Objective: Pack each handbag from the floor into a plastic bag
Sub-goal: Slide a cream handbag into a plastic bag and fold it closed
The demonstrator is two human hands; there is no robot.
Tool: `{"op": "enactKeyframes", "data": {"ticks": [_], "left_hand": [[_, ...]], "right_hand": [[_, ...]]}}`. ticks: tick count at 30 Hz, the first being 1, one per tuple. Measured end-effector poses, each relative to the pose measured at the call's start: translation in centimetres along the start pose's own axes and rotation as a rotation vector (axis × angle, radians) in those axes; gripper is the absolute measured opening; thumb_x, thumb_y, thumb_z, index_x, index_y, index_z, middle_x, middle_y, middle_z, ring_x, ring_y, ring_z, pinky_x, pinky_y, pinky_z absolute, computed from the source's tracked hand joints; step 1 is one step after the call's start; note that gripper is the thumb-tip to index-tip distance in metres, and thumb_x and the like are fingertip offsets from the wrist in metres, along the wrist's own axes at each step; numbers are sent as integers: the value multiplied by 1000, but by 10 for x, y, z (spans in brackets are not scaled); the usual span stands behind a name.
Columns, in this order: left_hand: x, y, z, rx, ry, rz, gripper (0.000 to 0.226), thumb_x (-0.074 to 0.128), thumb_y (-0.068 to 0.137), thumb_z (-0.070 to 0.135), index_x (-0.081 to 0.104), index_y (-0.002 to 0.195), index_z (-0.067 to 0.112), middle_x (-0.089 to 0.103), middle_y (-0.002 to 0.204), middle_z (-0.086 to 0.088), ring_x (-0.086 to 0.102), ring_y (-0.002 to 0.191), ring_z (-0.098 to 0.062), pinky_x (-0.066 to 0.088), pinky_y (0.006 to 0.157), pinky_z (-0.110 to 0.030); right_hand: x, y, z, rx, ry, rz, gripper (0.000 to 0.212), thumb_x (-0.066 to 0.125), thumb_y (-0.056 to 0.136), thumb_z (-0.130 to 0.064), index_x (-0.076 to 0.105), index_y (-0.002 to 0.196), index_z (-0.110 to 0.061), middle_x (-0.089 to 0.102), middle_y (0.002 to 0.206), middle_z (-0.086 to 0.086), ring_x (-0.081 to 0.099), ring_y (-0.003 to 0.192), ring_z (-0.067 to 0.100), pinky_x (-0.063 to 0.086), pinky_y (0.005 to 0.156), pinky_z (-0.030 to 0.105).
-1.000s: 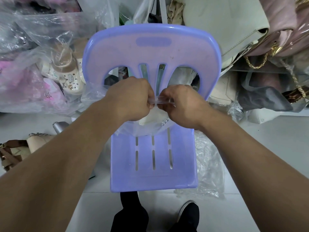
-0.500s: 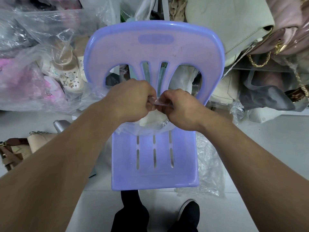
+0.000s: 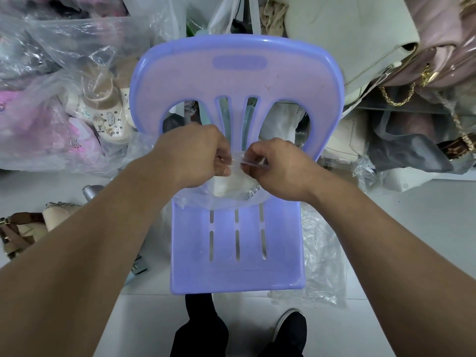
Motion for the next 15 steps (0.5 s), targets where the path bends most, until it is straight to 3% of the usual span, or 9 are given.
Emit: {"op": "enactKeyframes", "data": {"ticks": [3,4,7,11,15], "left_hand": [[-3,1,5,5,-48,-6,9,80,82,36,72,80,31,57,73,18,56,82,-15,45,72,-30],[-3,2,7,13,-52,0,19,80,81,34,65,70,31,53,69,16,53,75,-15,40,66,-29],[-5,2,9,32,-50,22,33,79,82,29,56,59,29,50,62,8,48,64,-11,31,57,-28],[-8,-4,12,28,39,40,7,72,86,39,75,84,33,61,71,10,60,79,-20,40,69,-30],[-30,-12,-15,-90,251,179,56,67,75,69,63,121,37,69,113,9,60,111,-24,36,95,-36]], "right_hand": [[-2,-3,-9,-15,-32,-53,12,63,98,-34,65,107,-26,65,102,-6,63,92,21,52,72,31],[-2,-3,-12,-25,-46,-50,17,65,98,-37,66,109,-24,66,99,-5,63,91,22,52,73,33],[-4,-1,-17,-34,-77,-7,18,65,99,-34,71,98,-17,68,90,4,63,84,26,52,70,36],[-1,3,-16,-42,-82,-5,21,64,100,-30,63,83,-18,62,80,3,58,77,26,51,68,37],[-5,6,-7,-22,17,36,25,62,100,-28,65,86,-7,66,83,13,55,70,25,43,58,29]]}}
Point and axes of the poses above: each hand's wrist, its own y-axis towards the middle knuckle, its own x-axis out of the palm, z = x × y, the point moved 8 cm from there along y, towards the middle knuckle
